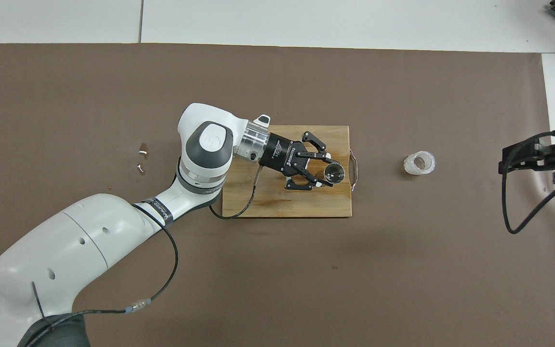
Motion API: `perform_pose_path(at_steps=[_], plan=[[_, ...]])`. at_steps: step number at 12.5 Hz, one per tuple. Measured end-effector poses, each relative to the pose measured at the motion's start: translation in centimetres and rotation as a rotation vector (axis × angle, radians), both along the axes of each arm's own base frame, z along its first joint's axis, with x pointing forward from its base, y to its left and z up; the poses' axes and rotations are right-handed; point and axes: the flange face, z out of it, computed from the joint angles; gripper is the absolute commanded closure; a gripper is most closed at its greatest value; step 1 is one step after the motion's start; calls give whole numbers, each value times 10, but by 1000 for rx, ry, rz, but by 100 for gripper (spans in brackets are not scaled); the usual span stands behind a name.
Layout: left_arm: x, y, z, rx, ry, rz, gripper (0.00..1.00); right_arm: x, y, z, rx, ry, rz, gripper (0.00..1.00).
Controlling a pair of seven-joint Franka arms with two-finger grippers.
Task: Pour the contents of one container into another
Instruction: 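Lower the silver cup onto the wooden board with the left gripper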
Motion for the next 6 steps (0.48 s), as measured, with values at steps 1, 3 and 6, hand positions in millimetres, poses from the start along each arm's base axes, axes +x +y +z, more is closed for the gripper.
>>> perform_pose_path(at_steps=[1,3,6], plan=[[0,0,0,0,0,0,83,0,0,0,0,0,0,0],[0,0,0,1,-1,1,70,0,0,0,0,0,0,0],[0,0,0,2,-2,3,59,0,0,0,0,0,0,0]])
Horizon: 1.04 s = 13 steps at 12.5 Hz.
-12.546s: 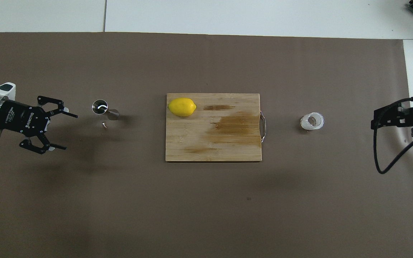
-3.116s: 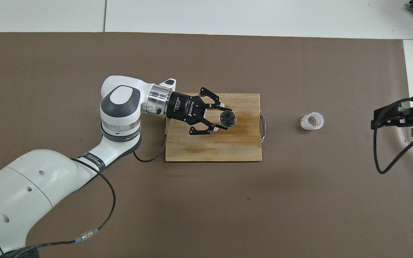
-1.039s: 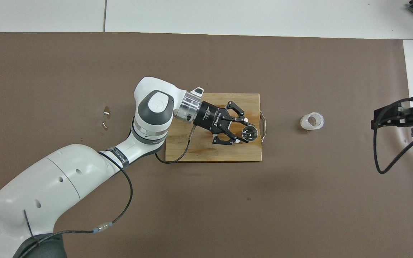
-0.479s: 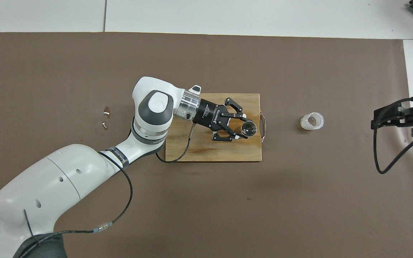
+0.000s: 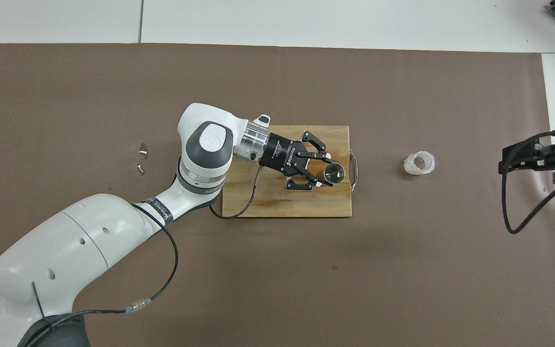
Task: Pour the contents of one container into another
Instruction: 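Lower the silver cup onto the wooden board with the left gripper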
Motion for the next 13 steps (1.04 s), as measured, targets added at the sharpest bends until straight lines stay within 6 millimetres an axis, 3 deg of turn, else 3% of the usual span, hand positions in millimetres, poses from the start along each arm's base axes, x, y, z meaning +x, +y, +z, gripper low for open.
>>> perform_pose_path(at_steps=[9,12,13], plan=[[-1,-1,0,0,-2,-2,43,0,0,0,0,0,0,0],[-2,-3,1,-1,-1,-4,30,0,0,0,0,0,0,0],[-2,-3,1,-2,-1,-5,21,0,0,0,0,0,0,0]])
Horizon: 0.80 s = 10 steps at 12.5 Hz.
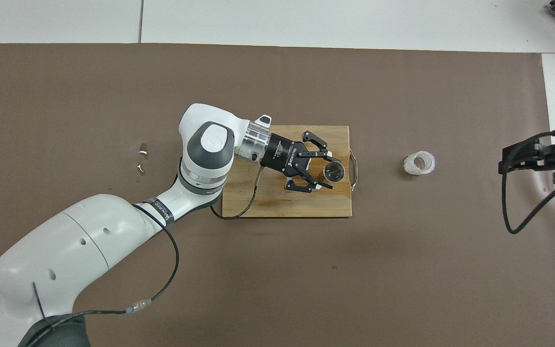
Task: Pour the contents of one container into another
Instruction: 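Lower the silver cup onto the wooden board with the left gripper, then open the left gripper to release the silver cup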
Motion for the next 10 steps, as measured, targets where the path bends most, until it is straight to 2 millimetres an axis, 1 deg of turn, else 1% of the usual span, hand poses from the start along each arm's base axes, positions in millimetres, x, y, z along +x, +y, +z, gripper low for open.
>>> perform_pose_path(at_steps=[4,10], plan=[[0,0,0,0,0,0,0,0,0,0,0,0,0,0],[-2,-2,2,-5,1,-5,0,0,0,0,0,0,0,0]])
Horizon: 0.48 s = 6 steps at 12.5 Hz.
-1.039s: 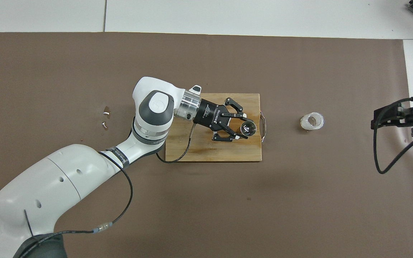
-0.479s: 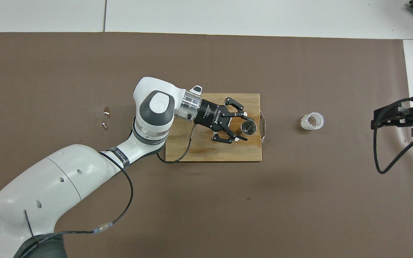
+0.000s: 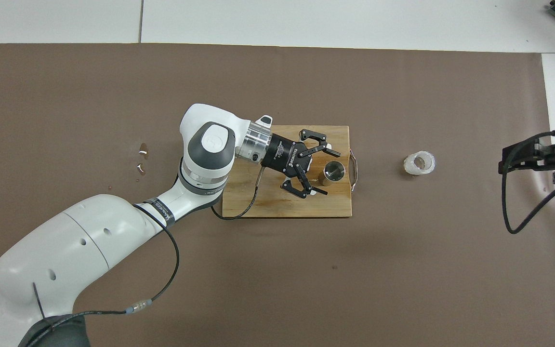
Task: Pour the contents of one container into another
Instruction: 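Open the left gripper to release the silver cup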
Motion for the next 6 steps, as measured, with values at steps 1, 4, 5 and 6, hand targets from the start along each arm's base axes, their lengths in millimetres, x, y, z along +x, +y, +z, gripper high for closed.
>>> perform_pose_path(at_steps=[1,4,5,6], plan=[[0,0,1,-2,-1,0,0,0,0,0,0,0,0,0],[8,2,15,-12,-25,10,0,0,0,0,0,0,0,0],[11,3,24,-17,-41,14,0,0,0,0,0,0,0,0],[13,4,34,-19,-56,17,0,0,0,0,0,0,0,0]])
